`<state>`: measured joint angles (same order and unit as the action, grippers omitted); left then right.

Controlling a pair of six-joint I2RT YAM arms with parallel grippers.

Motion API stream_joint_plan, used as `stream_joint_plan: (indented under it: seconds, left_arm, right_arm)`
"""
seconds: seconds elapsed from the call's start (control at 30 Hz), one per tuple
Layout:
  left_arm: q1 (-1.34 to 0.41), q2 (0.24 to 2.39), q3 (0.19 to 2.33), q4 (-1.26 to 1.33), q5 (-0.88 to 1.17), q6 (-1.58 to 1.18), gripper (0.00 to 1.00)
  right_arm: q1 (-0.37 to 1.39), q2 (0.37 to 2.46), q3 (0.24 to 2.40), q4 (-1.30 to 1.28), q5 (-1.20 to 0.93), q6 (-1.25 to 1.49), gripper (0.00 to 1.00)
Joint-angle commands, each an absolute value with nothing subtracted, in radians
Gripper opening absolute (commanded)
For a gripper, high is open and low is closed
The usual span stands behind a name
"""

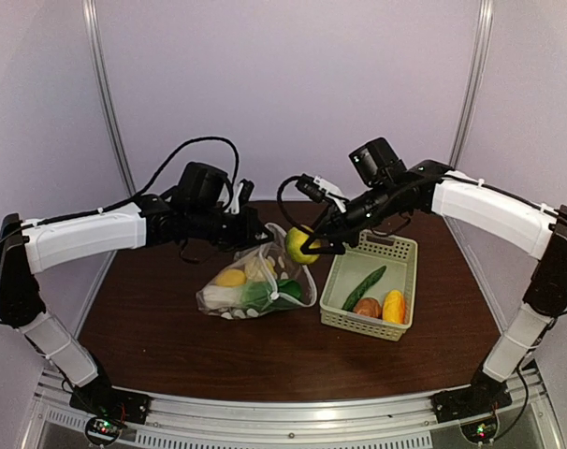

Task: Place the food in the zip-top bag and seal the zipper
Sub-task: Place the fake fruit in the zipper food storage bag.

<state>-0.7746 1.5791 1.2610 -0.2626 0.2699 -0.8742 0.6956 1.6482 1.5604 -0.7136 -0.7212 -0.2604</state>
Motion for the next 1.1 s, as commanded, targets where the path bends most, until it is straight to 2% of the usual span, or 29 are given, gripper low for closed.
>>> stream_joint_plan:
  seconds: [0.0,0.67,0.87,1.07]
  left_arm:
    - [-0.767,1.563,1.287,-0.239,0.285,-0.889,0.0]
    - [-0.767,1.503,1.249,-0.223,0.285,-0.85,0.0]
    - [-0.767,1.487,1.241,-0.223,0.282,-0.848,0.0]
    - [-0.767,1.462,1.228,-0.224,0.274,-0.851,0.0]
  right_arm:
    - [0.735,1.722,1.604,-0.626,-0.726,-0.2,0.52]
    - [0.798,1.826,1.558,-0.426,-0.457,-0.066,0.53]
    - [0.798,1.849,1.561,-0.325,-0.419,0.032,0.57]
    - [0.81,1.902,1.603,-0.335,-0.402,0.087,0.62]
